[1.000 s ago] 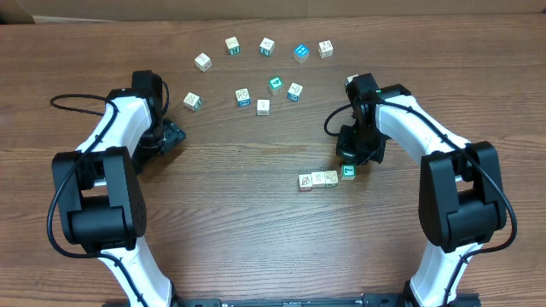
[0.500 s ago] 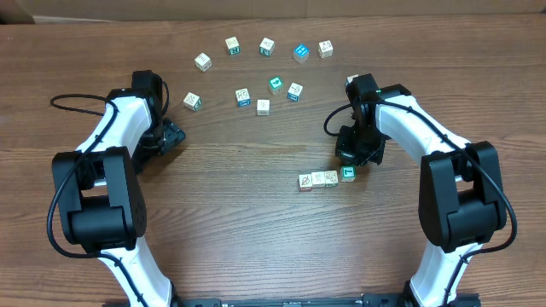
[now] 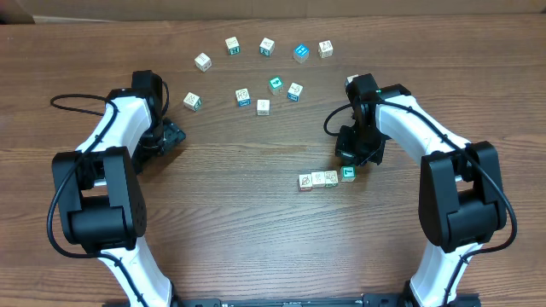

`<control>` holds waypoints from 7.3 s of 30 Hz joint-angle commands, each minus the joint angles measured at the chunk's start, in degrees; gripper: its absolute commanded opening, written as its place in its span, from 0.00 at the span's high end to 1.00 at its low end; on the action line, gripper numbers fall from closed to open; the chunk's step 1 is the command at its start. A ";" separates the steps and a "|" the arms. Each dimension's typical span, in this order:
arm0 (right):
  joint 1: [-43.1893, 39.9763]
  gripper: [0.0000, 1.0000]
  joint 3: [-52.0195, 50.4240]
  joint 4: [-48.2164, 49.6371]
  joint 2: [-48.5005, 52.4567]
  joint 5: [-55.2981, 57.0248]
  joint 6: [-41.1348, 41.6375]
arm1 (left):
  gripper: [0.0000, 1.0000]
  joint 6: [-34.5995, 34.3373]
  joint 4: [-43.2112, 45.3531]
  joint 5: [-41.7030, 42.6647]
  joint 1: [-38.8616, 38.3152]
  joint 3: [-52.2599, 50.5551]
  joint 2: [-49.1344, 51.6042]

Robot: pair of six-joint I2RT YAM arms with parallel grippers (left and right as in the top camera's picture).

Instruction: Form a horizontal line

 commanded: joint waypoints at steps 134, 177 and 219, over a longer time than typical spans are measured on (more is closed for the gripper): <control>0.22 0.96 -1.64 -2.64 -2.71 6.67 4.52 | 0.00 0.46 -0.15 -2.23 -0.02 -0.37 -0.11; 0.22 0.96 -1.64 -5.70 -2.71 2.27 5.18 | 0.01 0.46 -0.15 -2.23 -0.02 -0.37 -0.11; 2.80 0.96 -1.64 5.46 -2.71 6.43 -1.38 | 0.01 0.46 -0.15 -2.23 0.00 -0.37 -0.11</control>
